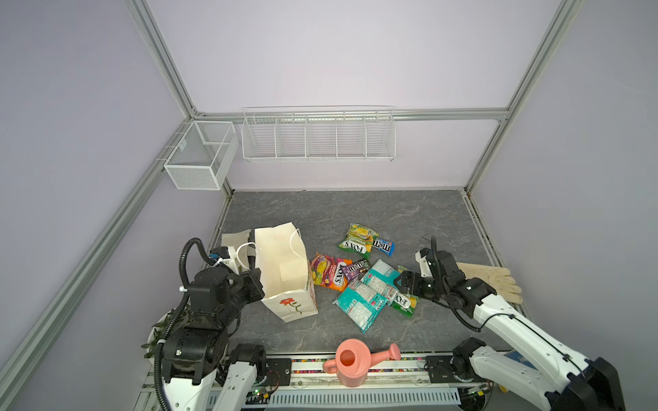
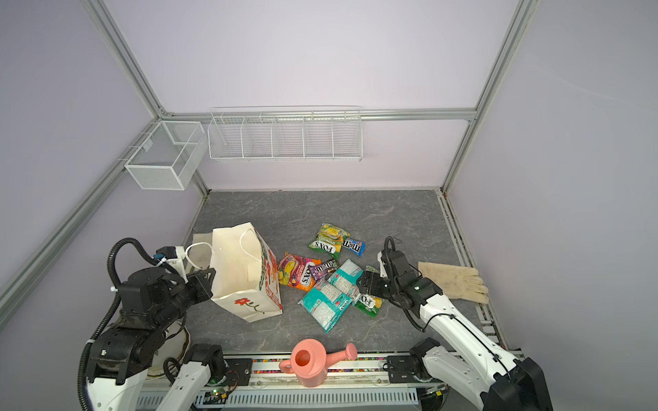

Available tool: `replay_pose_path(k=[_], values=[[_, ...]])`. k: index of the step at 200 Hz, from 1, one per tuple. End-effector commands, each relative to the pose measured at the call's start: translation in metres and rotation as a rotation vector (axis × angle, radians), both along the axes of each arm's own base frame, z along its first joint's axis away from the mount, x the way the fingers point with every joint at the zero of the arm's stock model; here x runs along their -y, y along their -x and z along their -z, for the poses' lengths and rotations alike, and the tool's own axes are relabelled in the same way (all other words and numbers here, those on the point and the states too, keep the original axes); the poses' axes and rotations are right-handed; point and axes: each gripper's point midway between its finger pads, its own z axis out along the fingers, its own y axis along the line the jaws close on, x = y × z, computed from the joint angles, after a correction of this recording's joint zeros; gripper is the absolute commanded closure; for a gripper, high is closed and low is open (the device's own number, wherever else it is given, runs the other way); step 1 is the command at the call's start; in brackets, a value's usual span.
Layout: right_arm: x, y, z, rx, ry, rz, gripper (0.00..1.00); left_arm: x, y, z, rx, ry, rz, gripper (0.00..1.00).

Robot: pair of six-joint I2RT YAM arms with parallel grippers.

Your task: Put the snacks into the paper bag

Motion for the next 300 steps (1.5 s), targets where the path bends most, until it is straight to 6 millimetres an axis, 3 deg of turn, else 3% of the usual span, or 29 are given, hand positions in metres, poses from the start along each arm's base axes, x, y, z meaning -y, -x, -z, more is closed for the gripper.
replay_pose_path(k=[1, 63, 102, 184, 208, 228, 300], values=[[0.001, 0.003, 0.0, 0.015, -0.018, 0.013, 0.12, -0.008, 0.013, -0.01, 0.011, -0.002, -0.042, 1.0], [0.005, 0.007, 0.0, 0.038, -0.026, 0.028, 0.11, -0.013, 0.013, -0.014, 0.016, -0.043, -0.048, 1.0], [-0.003, 0.001, 0.0, 0.028, -0.03, 0.008, 0.12, -0.006, 0.007, 0.014, -0.03, -0.016, -0.026, 1.0], [-0.003, 0.003, 0.0, 0.032, -0.009, 0.004, 0.11, 0.008, -0.006, 0.005, -0.007, -0.012, 0.056, 1.0], [-0.001, 0.004, 0.003, 0.028, 0.0, 0.008, 0.11, 0.009, -0.009, 0.012, -0.017, -0.027, 0.072, 1.0], [-0.001, 0.005, 0.006, 0.023, -0.003, 0.008, 0.12, 0.01, -0.007, 0.018, -0.024, -0.013, 0.071, 1.0], [-0.01, 0.0, 0.019, -0.009, -0.031, 0.013, 0.11, 0.015, -0.001, 0.011, 0.044, 0.007, 0.097, 1.0]])
